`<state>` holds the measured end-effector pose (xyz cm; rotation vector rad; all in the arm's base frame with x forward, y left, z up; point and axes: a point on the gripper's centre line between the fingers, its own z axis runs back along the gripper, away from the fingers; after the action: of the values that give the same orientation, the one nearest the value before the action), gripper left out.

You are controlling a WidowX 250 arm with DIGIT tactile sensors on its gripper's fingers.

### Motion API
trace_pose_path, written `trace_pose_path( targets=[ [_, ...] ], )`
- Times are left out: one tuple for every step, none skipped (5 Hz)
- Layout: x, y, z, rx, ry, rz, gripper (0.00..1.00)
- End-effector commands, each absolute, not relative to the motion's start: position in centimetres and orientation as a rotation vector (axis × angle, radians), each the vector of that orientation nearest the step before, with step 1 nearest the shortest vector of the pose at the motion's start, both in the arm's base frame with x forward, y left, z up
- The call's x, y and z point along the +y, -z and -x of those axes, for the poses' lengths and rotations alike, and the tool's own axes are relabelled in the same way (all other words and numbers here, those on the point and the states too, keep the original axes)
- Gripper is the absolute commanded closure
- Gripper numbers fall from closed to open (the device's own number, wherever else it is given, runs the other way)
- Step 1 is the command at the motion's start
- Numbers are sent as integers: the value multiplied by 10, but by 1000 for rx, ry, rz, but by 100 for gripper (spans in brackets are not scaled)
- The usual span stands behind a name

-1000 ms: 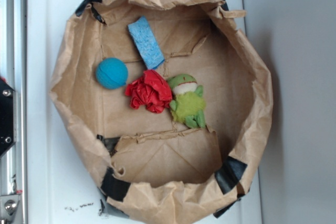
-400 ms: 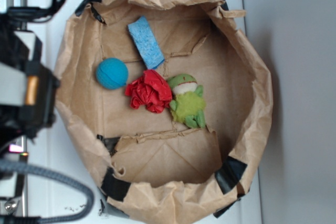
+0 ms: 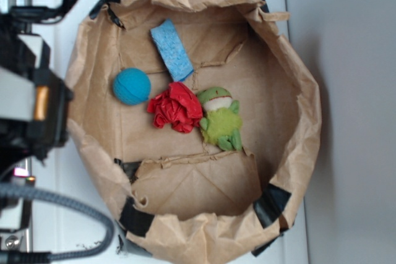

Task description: Grab the green animal.

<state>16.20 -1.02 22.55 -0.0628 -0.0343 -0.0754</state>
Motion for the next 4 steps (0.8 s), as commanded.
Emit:
trace_pose_path(
  targets=[
    [11, -200, -236, -70, 342, 245, 0],
    [18, -172, -255, -115, 420, 206, 0],
    [21, -140, -264, -130, 479, 142, 0],
    [21, -140, -264, -130, 479, 142, 0]
  ],
)
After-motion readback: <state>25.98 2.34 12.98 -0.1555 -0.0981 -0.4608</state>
